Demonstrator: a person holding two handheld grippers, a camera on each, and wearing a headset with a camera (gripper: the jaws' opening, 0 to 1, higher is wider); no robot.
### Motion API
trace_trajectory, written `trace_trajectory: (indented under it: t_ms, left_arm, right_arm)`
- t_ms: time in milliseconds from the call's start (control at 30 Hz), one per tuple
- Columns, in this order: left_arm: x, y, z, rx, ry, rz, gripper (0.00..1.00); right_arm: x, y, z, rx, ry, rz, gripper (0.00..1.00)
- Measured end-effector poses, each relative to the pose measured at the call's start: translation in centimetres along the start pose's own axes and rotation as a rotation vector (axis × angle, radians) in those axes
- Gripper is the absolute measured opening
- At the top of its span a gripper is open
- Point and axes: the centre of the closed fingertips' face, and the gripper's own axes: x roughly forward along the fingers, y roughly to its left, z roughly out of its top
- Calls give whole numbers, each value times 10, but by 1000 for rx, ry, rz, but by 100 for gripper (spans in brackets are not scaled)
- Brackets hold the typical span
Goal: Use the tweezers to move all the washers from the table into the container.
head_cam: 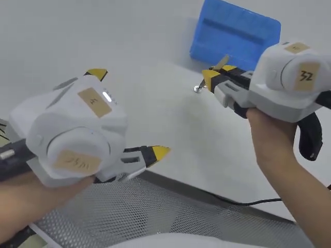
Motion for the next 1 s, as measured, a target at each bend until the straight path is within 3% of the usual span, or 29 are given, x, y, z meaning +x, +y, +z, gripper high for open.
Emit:
trace_trajectory:
  t_ms: [633,800,1000]
  left_arm:
    - [1,0,-2,6,12,0,99]
    - [1,-1,-3,10,16,-2,99]
    - [1,-1,-3,17,19,1,96]
  right_arm:
    - [1,-1,2,4,-14,-19,3]
    - [1,3,1,-32,-15,-3,2]
    - [1,-3,1,8,-2,6,2]
